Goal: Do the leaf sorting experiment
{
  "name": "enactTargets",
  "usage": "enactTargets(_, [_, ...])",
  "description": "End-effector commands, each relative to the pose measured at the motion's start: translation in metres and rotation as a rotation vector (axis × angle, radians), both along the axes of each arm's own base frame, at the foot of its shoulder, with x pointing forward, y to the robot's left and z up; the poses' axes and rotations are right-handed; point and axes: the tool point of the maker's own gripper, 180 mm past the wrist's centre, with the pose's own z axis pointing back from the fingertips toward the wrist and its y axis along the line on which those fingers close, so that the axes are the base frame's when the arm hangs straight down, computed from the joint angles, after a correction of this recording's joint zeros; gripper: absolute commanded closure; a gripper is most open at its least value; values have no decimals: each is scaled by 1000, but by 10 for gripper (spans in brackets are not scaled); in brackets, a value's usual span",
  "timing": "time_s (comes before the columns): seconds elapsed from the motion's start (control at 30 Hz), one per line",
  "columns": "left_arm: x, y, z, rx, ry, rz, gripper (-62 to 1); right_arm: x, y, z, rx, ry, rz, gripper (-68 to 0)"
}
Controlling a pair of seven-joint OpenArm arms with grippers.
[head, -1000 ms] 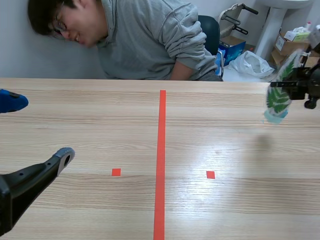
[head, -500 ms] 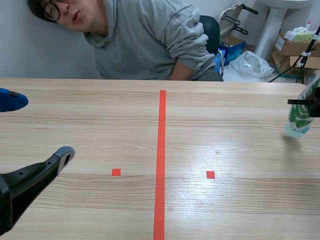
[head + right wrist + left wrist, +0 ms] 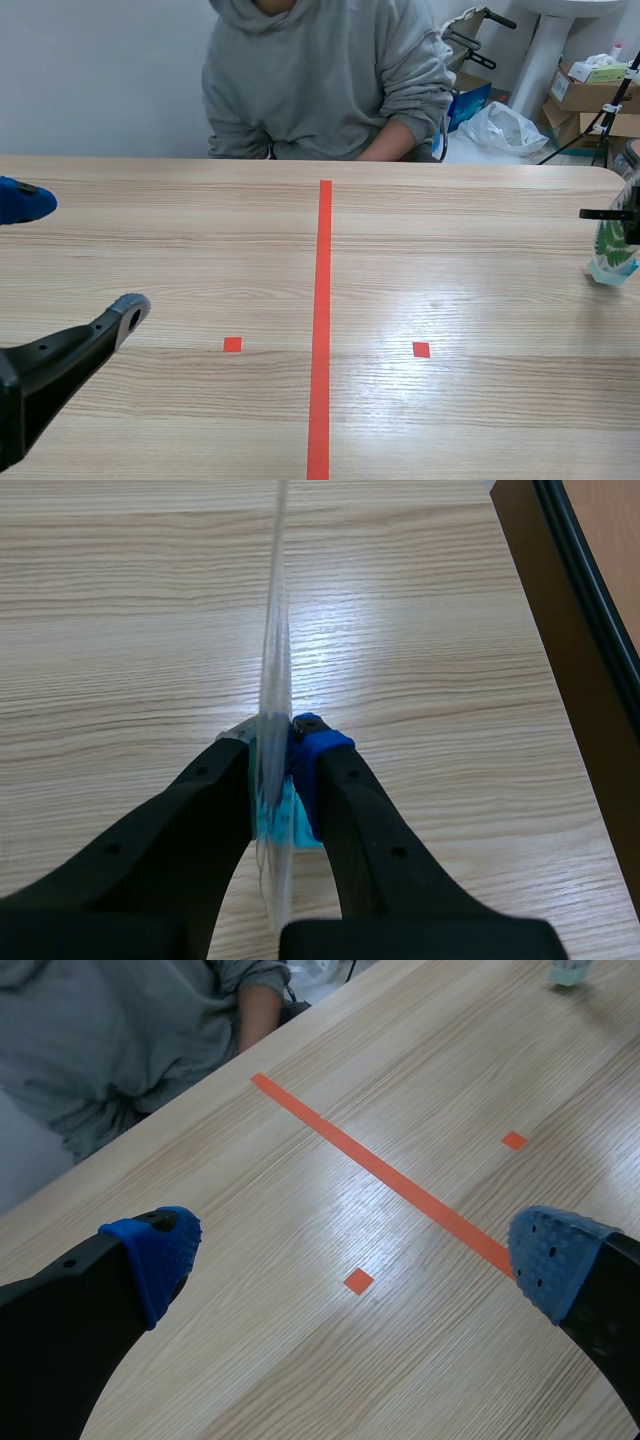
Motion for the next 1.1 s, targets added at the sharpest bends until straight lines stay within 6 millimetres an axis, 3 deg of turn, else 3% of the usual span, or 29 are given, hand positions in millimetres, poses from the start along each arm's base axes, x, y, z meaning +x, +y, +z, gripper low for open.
enactTargets(0.0, [0, -5, 8, -30, -22, -10, -623, 4, -7, 15, -27, -36, 3, -27])
enactTargets(0.13, [0, -5, 8, -30, -22, -10, -623, 2, -7, 12, -27, -29, 3, -27])
enactTargets(0.33, [0, -5, 8, -30, -22, -10, -623, 1, -7, 10, -25, -18, 2, -119])
enactTargets(0.5, [0, -5, 8, -30, -22, -10, -623, 0, -7, 7, -22, 1, 0, -136])
enactTargets(0.63, [0, -5, 8, -30, -22, -10, -623, -4, -7, 1, -14, 44, -3, -305])
enactTargets(0.77, [0, -5, 8, -30, -22, -10, -623, -8, -1, -7, 1, 97, 24, -409])
enactTargets(0.87, [0, -5, 8, -31, -22, -10, -623, -10, 4, -9, 23, 129, 41, -538])
enactTargets(1.07, [0, -5, 8, -30, -21, -10, -623, -8, 14, 3, 57, 117, 85, -543])
